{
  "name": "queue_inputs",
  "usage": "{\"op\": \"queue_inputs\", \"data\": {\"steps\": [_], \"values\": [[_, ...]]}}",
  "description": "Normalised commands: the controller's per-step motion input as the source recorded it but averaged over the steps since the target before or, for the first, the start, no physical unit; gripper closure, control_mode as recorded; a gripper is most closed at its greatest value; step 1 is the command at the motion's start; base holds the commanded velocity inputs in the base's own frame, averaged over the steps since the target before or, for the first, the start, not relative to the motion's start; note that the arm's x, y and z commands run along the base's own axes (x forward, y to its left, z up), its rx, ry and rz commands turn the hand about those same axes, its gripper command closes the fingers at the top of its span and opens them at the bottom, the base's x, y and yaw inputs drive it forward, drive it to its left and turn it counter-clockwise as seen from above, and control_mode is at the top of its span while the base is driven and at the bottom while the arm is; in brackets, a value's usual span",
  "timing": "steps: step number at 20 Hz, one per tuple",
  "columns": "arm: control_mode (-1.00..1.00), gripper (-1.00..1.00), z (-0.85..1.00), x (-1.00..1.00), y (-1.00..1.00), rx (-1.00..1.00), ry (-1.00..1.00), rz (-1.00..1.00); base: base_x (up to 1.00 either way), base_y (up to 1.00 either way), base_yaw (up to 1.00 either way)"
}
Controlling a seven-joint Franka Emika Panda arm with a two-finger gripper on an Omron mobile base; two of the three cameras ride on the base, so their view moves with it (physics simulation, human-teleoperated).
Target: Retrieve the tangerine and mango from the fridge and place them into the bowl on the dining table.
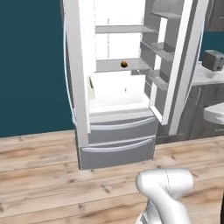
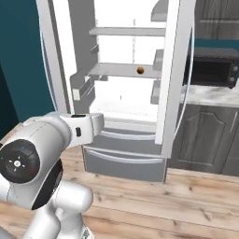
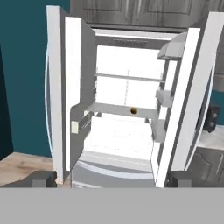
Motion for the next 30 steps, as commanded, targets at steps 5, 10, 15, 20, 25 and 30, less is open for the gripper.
{"op": "queue_inputs", "data": {"steps": [5,10,15,20,25,30], "values": [[1.0,-1.0,0.0,0.0,0.0,0.0,0.0,0.0,0.8,0.18,-0.09],[1.0,-1.0,0.0,0.0,0.0,0.0,0.0,0.0,0.76,0.16,-0.09],[1.0,-1.0,0.0,0.0,0.0,0.0,0.0,0.0,0.78,0.23,-0.1],[1.0,-1.0,0.0,0.0,0.0,0.0,0.0,0.0,0.73,0.27,-0.1],[1.0,-1.0,0.0,0.0,0.0,0.0,0.0,0.0,0.7,0.26,-0.1],[1.0,-1.0,0.0,0.0,0.0,0.0,0.0,0.0,0.45,0.35,-0.04]]}}
